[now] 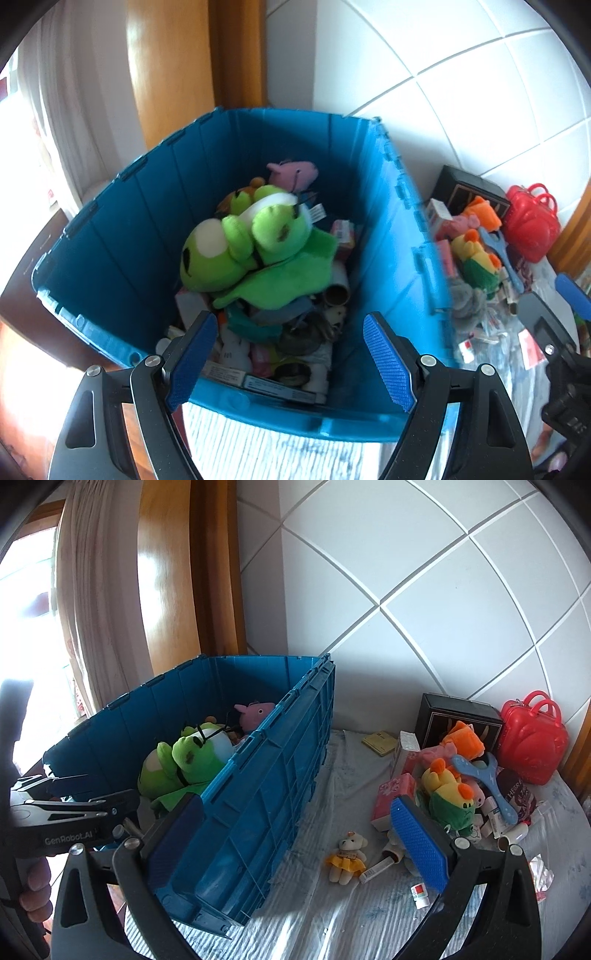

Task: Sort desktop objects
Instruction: 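Move both tools back over the pile on the bed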

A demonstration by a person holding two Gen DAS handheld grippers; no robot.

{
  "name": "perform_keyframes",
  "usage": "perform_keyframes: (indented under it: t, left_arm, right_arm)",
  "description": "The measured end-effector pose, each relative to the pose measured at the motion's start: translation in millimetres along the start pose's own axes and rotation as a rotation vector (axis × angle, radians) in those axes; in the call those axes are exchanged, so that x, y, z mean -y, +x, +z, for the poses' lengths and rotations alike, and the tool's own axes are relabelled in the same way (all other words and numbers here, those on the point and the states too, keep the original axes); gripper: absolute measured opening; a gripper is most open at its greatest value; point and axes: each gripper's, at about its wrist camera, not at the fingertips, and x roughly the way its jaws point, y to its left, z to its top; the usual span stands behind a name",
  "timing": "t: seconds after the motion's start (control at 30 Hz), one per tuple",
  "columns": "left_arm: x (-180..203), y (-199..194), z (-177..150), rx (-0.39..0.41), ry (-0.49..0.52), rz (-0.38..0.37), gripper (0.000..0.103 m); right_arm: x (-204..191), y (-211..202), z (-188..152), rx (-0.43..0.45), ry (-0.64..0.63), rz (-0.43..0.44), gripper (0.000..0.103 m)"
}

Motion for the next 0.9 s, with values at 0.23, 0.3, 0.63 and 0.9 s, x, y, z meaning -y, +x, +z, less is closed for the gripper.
perform_keyframes:
  t: [0.23,0.3,0.63,0.9]
  left_arm:
    - [58.9,-25.9,-3.1,0.056,0.062,-0.033,0.082]
    - [79.2,-31.6,-4.9,0.067,0.081,-0.048,0.082]
    - [209.5,-19.7,-37.6,0.074,0.169,-0.145,0.082]
    - [263.4,76.0,-97.1,-0.191,0.195,-0.116,0.082]
  right_arm:
    - [48.0,-22.3,-4.2,0.024,0.042,-0.024,0.103]
    - [68.8,-31.4,-7.5,0.031,0.059,-0.034,0.103]
    - [203.6,-67.6,-50.6,0.029,0.16,-0.138,0.103]
    - [304.0,-16.0,-124.0,-0.149,0.284,-0.153,0.103]
